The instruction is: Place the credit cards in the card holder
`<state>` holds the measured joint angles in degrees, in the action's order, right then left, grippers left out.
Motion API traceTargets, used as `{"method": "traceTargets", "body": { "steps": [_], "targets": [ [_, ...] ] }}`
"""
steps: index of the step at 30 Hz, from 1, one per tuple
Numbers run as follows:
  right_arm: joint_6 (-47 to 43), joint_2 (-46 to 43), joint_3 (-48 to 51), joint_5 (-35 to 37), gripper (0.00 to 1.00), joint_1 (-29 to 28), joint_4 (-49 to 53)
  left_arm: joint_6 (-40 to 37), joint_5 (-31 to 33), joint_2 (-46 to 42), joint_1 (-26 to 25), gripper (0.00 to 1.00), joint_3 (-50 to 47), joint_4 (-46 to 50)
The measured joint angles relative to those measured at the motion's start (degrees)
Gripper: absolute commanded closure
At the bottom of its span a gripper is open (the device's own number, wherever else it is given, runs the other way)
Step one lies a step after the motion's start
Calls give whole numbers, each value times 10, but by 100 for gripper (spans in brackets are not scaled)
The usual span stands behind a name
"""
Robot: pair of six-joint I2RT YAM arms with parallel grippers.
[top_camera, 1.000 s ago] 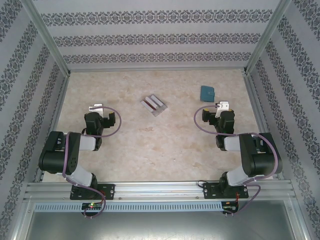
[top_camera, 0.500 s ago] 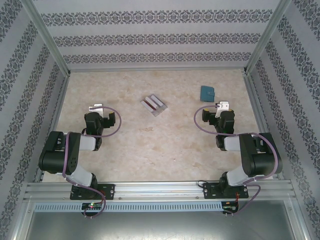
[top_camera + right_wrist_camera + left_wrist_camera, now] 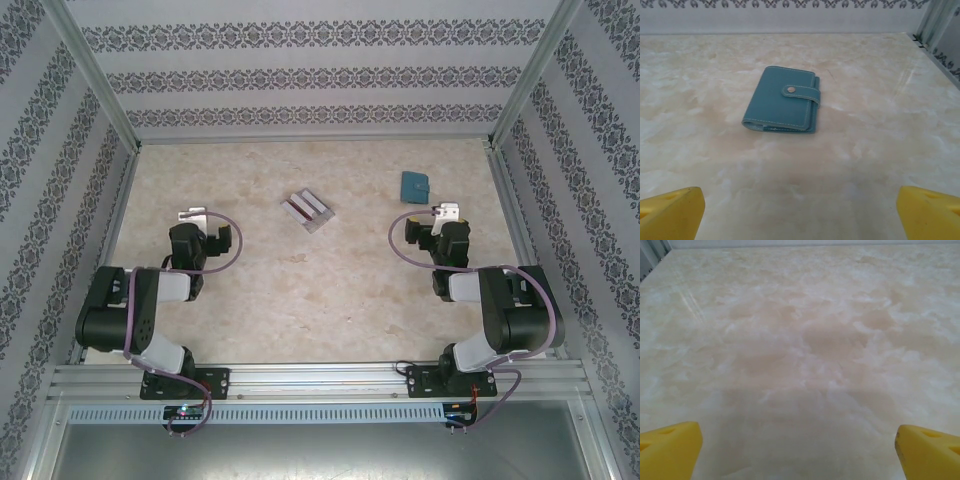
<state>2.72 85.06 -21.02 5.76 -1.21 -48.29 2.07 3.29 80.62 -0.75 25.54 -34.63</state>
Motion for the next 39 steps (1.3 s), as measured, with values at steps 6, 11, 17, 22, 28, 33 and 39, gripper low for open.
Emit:
{"method": "traceTargets", "body": {
  "steps": [6, 11, 17, 22, 28, 33, 39],
  "targets": [
    [54, -134, -83, 55, 2, 0, 198, 64, -56, -146, 0, 1, 90, 111],
    [195, -212, -165, 94, 5, 15, 336, 185, -85, -194, -3, 1, 96, 138],
    [267, -116, -228, 44, 15, 30, 474, 304, -56, -159, -16, 0, 108, 243],
    [273, 45, -375, -11, 18, 30, 570, 289, -24, -142, -112, 0, 94, 253],
    [248, 215, -573, -51, 24, 30, 647, 247, -3, -111, -218, 0, 53, 246],
    [227, 337, -702, -73, 29, 30, 709, 225, 22, -110, -222, 0, 49, 252],
    [212, 436, -791, -96, 36, 33, 797, 219, 64, -144, -222, 0, 49, 255]
  ]
}}
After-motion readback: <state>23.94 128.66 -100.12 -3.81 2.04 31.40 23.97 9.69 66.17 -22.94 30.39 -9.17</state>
